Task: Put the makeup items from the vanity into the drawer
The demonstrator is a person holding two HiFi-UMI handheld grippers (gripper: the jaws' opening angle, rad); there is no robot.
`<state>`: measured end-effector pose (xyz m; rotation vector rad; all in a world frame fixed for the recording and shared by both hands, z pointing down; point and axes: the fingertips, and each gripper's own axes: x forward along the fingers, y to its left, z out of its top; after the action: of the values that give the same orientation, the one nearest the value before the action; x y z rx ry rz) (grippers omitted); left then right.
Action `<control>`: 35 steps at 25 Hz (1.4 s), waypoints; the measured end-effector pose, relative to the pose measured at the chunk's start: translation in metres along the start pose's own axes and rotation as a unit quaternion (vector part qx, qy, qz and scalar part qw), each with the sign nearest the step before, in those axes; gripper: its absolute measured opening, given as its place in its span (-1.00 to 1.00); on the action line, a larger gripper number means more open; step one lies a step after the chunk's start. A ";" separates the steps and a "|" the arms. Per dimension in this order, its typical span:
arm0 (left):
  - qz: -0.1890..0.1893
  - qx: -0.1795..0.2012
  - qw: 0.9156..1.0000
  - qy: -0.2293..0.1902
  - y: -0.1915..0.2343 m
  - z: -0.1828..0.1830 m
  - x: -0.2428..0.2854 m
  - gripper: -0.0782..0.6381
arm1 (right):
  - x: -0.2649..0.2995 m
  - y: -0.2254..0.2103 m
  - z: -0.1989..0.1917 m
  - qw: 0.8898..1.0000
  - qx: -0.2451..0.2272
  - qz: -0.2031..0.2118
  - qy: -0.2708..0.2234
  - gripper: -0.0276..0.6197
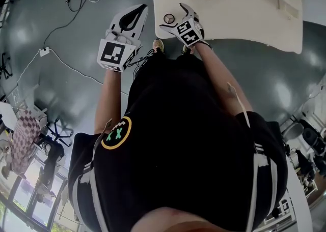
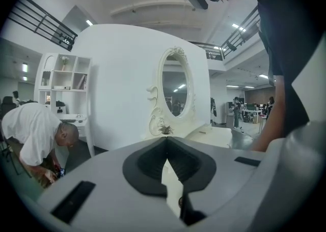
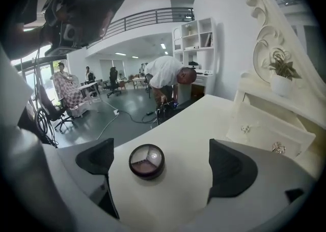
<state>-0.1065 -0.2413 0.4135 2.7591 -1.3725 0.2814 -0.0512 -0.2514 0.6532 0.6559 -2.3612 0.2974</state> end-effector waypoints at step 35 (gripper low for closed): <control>-0.004 0.004 1.000 -0.008 -0.001 0.006 -0.007 -0.73 | 0.001 0.039 -0.010 0.993 -0.099 0.063 0.034 -0.17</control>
<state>-0.1090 -0.2365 0.4060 2.7786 -1.3674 0.2664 -0.0672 -0.2148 0.6598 0.3982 -2.3326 0.1348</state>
